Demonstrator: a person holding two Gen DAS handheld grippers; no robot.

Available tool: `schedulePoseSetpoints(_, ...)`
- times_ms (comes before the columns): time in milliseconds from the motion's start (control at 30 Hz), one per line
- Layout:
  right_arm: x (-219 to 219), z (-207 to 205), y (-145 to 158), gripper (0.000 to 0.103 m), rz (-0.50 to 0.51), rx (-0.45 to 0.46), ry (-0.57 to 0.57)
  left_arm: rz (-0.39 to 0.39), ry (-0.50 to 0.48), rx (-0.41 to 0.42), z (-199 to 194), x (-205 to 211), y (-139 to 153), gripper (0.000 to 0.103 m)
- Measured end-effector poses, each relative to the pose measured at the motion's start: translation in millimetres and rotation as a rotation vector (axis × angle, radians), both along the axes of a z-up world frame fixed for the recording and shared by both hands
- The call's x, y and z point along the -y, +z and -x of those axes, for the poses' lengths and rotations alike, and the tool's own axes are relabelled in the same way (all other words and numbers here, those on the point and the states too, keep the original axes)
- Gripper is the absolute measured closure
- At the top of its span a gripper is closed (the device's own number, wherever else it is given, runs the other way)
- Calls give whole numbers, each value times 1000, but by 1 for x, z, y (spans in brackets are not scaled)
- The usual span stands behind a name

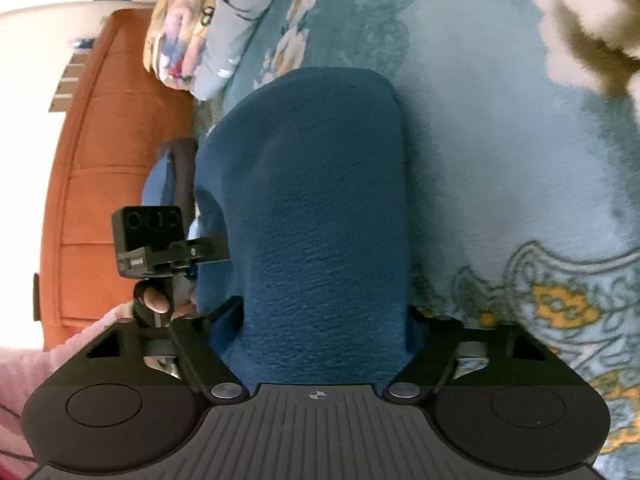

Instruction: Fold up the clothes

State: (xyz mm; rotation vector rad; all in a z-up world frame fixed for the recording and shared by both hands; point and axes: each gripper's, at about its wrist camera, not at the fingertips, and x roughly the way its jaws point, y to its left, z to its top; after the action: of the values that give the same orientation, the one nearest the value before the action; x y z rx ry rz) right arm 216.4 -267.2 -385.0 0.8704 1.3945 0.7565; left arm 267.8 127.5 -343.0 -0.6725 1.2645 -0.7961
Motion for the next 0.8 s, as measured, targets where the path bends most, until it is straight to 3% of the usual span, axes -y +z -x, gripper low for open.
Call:
schedulePoseSetpoints(367, -9, -32, 16, 45, 40, -23, 204, -5, 114, 64, 23, -12, 18, 51)
schedulePoseSetpoints(567, -44, -94, 44, 46, 94, 32, 441, 33, 351, 69, 51, -35, 33, 53)
schedulePoseSetpoints(800, -137, -161, 78, 46, 166, 92, 867, 73, 711, 45, 107, -46, 47, 53)
